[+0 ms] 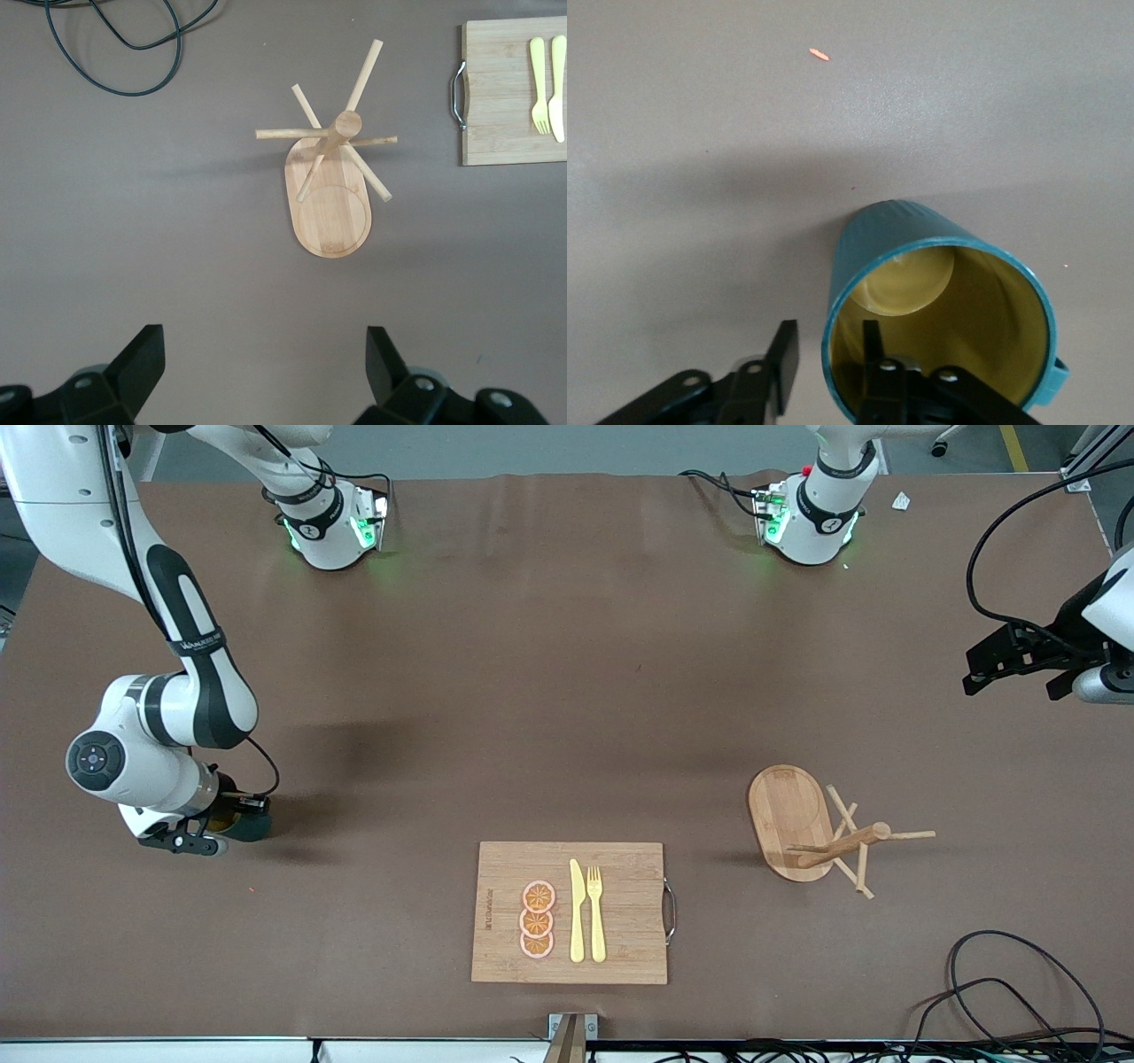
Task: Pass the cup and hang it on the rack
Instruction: 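Close the right gripper on the teal mug rim, then carry the teal mug with the right gripper toward the table middle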
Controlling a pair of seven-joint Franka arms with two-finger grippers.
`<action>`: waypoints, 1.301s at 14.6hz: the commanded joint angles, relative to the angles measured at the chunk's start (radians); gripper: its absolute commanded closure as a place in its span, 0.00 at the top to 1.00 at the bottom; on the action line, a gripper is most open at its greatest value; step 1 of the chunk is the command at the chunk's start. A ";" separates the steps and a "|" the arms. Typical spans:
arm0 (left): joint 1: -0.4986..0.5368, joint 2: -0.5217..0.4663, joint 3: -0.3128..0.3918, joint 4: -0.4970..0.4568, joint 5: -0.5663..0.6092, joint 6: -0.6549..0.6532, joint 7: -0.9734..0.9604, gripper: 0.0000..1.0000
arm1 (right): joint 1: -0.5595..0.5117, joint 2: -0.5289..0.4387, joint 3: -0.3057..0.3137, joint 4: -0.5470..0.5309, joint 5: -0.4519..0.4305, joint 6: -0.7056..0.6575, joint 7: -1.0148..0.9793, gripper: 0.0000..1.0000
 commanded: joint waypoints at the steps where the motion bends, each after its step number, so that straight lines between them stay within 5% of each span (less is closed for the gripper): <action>1: 0.003 -0.003 -0.002 0.001 0.012 0.004 0.022 1.00 | -0.006 -0.004 0.009 0.000 -0.010 -0.028 0.029 0.13; 4: 0.003 -0.003 -0.002 0.001 0.012 0.002 0.022 1.00 | -0.006 -0.004 0.009 0.000 -0.010 -0.030 0.029 0.01; 7: 0.003 -0.003 -0.002 0.001 0.012 0.002 0.022 1.00 | 0.000 -0.007 0.009 0.000 -0.009 -0.039 0.028 0.00; 13: 0.003 -0.003 -0.002 0.001 0.012 0.002 0.022 1.00 | 0.180 -0.099 0.023 0.096 0.004 -0.320 0.014 0.00; 19: 0.003 -0.003 -0.004 0.001 0.012 0.002 0.022 1.00 | 0.204 -0.184 0.225 0.093 0.097 -0.344 -0.001 0.00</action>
